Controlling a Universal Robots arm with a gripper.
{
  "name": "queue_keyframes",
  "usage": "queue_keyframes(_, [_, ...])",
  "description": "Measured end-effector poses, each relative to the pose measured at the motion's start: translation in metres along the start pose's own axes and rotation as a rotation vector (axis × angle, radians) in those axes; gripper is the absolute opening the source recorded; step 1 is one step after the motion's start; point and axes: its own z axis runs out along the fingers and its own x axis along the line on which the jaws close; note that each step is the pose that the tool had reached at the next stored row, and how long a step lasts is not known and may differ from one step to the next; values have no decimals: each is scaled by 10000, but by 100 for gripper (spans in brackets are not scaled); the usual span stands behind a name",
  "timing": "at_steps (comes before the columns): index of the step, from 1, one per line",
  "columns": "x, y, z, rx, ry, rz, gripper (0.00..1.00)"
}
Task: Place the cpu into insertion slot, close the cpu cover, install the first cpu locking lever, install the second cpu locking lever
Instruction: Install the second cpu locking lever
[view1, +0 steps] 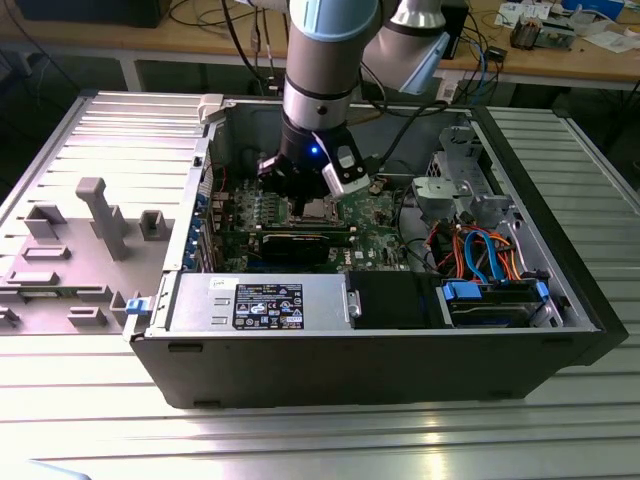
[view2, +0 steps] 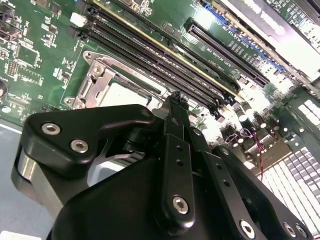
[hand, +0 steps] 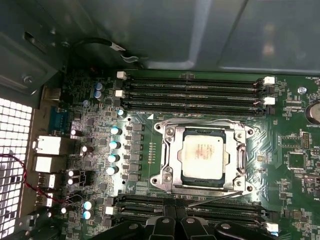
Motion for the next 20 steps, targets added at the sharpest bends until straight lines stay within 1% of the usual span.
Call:
queue_keyframes(1, [-1, -1, 15, -2, -1, 0, 11])
queue_keyframes(3, [-2, -11, 48, -28, 9, -50, 11])
queue_keyframes(8, [10, -51, 91, -77, 19, -146, 11])
queue_keyframes(10, [17, -64, 102, -116, 22, -194, 11])
queue_keyframes(12, [27, -76, 118, -201, 24, -278, 11])
queue_keyframes(13, [30, -79, 124, -230, 25, -306, 11])
queue_keyframes(14, [34, -83, 135, -278, 25, -344, 11])
queue_keyframes(16, [34, -88, 151, -335, 24, -387, 11])
queue_keyframes(17, [34, -94, 162, -355, 25, -405, 11])
queue_keyframes(20, [35, -101, 163, -356, 29, -410, 11])
